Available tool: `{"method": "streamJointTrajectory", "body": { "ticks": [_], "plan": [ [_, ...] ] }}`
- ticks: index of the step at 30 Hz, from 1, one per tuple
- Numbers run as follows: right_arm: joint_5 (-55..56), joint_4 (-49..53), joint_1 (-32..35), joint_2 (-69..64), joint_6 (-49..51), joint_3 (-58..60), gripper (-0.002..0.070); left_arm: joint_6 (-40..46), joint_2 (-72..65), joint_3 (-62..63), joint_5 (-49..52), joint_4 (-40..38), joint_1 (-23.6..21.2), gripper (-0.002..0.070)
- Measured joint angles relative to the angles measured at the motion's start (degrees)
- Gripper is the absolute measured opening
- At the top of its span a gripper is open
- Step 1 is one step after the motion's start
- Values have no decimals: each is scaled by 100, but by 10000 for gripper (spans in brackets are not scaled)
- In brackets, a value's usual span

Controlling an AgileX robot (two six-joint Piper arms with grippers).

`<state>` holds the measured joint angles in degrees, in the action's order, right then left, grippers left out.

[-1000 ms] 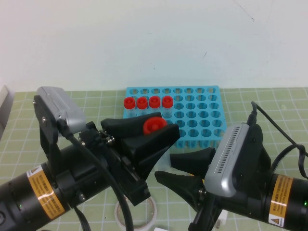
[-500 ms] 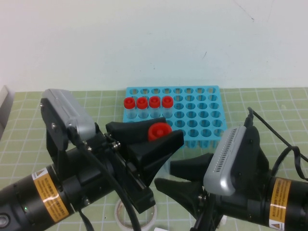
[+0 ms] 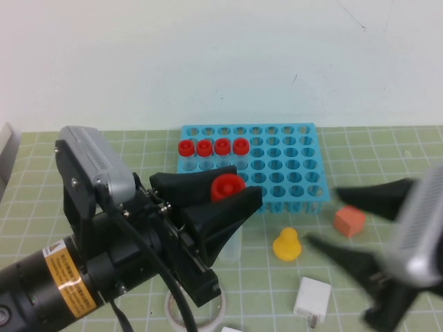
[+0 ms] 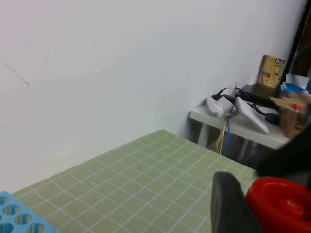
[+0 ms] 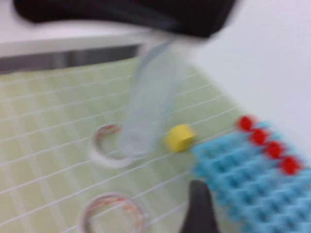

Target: Place the test tubes

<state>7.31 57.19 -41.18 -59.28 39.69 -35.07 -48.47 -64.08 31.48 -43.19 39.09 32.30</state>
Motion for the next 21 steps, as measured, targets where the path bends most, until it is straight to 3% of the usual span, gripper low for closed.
{"method": "streamJointTrajectory", "body": {
  "ticks": [2, 9, 16, 21],
  "plan": [
    [-367, 306, 0, 484, 352, 0, 420, 124, 0, 0, 0, 0, 0, 266],
    [-1157, 596, 0, 2203, 855, 61, 60, 649, 0, 0, 243, -119, 0, 266],
    [-1881, 596, 0, 3178, 838, 681, 3, 943, 0, 0, 396, -243, 0, 266],
    [-2651, 266, 0, 3423, -381, 1122, 0, 1044, 0, 0, 467, -255, 0, 266]
  ]
}}
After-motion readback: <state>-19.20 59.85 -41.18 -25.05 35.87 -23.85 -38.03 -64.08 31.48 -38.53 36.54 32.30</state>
